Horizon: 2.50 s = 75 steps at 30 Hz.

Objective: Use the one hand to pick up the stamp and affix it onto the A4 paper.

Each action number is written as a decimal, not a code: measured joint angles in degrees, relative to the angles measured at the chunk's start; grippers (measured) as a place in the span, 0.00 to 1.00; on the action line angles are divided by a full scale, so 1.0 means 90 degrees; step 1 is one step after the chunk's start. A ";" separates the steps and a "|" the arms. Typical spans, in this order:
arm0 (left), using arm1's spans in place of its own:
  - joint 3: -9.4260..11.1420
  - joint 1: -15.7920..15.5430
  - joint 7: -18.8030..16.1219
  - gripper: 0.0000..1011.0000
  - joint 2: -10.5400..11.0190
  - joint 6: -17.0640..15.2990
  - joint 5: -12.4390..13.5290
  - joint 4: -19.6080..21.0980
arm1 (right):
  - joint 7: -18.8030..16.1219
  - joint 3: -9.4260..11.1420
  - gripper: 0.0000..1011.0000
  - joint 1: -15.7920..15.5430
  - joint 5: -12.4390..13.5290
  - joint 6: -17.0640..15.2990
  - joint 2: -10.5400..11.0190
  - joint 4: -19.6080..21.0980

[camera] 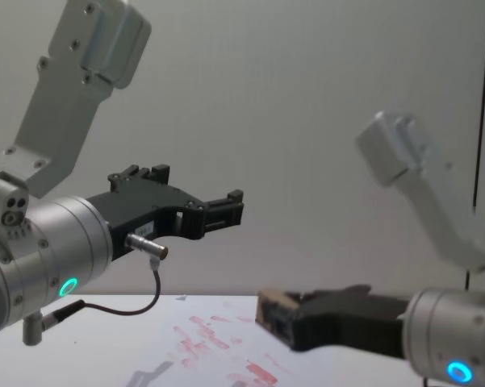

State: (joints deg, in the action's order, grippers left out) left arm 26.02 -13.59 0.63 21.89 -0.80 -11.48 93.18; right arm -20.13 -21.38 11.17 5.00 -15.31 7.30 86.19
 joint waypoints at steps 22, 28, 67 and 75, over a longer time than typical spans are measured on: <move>0.0000 0.0000 0.0000 0.99 0.0000 0.0000 0.0000 0.0000 | 0.0137 -0.0355 0.22 0.0342 -0.0577 -0.0217 -0.0418 -0.1095; 0.0000 0.0000 0.0000 0.99 0.0000 0.0000 0.0000 0.0000 | 0.0281 -0.0386 0.22 0.0330 -0.0518 -0.0209 -0.0464 -0.1170; 0.0000 -0.0001 -0.0003 0.99 0.0001 0.0000 0.0000 0.0000 | 0.0618 0.0004 0.22 0.0300 0.0449 -0.0115 -0.0241 0.0515; 0.0000 0.0000 -0.0002 0.99 0.0000 0.0000 0.0000 0.0000 | 0.0889 0.0241 0.22 -0.0171 0.0662 -0.0376 0.0250 0.1122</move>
State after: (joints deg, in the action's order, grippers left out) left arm 26.03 -13.59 0.61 21.89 -0.80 -11.48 93.18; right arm -12.13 -19.21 9.63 10.96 -18.69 9.55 96.29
